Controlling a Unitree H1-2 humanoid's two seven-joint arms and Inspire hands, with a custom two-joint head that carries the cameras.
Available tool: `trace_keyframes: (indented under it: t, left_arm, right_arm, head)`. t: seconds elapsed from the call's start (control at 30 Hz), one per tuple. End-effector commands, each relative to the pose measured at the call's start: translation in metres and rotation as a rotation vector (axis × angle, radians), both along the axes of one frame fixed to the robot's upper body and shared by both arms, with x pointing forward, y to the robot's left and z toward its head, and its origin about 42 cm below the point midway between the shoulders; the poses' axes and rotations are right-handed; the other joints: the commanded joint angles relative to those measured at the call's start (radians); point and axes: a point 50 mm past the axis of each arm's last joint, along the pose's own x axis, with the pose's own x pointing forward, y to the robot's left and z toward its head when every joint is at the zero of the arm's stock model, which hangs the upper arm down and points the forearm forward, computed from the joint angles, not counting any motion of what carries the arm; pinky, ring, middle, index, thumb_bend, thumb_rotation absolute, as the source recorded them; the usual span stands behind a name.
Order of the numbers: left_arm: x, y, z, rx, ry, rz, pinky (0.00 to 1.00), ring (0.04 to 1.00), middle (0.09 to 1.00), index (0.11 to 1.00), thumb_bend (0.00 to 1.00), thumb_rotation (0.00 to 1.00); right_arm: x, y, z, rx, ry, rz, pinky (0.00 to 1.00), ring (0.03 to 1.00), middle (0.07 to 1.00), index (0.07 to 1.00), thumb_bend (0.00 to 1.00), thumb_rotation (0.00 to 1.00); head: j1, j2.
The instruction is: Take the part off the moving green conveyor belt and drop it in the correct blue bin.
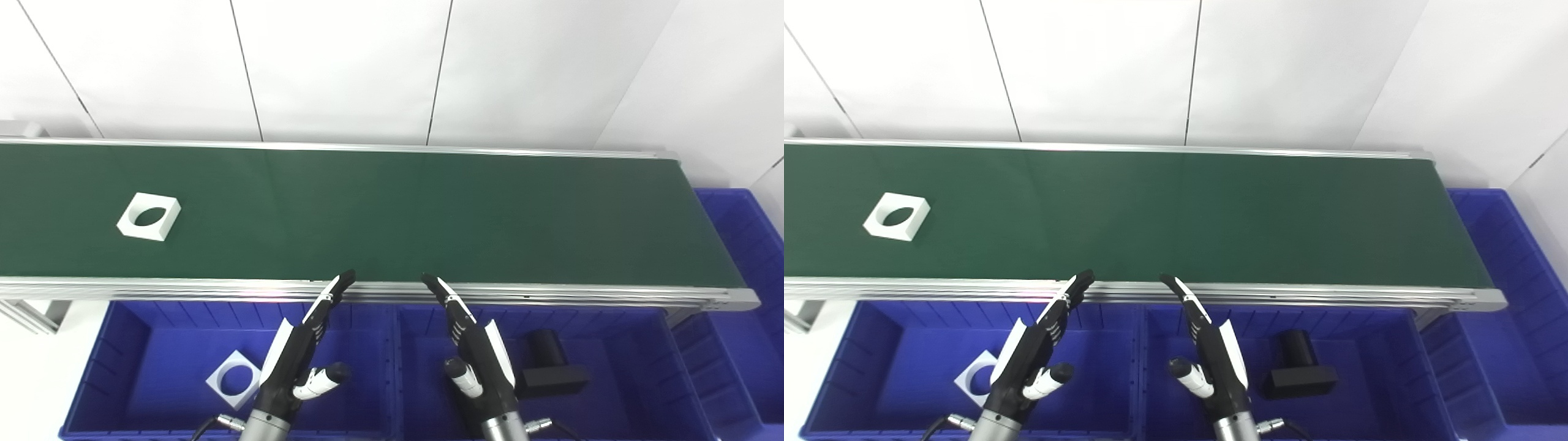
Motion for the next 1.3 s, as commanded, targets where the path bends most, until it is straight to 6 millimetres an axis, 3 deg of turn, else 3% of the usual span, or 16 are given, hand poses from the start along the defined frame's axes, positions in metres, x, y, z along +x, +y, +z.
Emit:
trace_keyframes:
  t: [0.0,0.57,1.27]
  left_arm:
    - [0.008,-0.001,0.013,-0.014,-0.083,-0.008,0.97,0.971,0.943,0.93,0.95,0.89]
    - [0.007,-0.004,0.012,-0.036,-0.07,-0.018,0.98,0.973,0.943,0.929,0.95,0.87]
    - [0.01,-0.004,0.012,-0.043,-0.065,-0.033,0.97,0.97,0.944,0.919,0.97,0.86]
  right_arm:
    - [0.004,0.005,0.013,0.035,-0.081,0.0,0.97,0.956,0.929,0.899,1.0,0.96]
    - [0.005,-0.002,0.012,0.117,-0.052,-0.017,0.97,0.951,0.926,0.901,1.0,0.92]
    - [0.004,-0.006,0.006,0.085,-0.037,-0.031,0.94,0.933,0.918,0.901,0.97,0.91]
  head:
    - [0.001,-0.001]
    - [0.015,0.007]
    - [0.008,0.006]
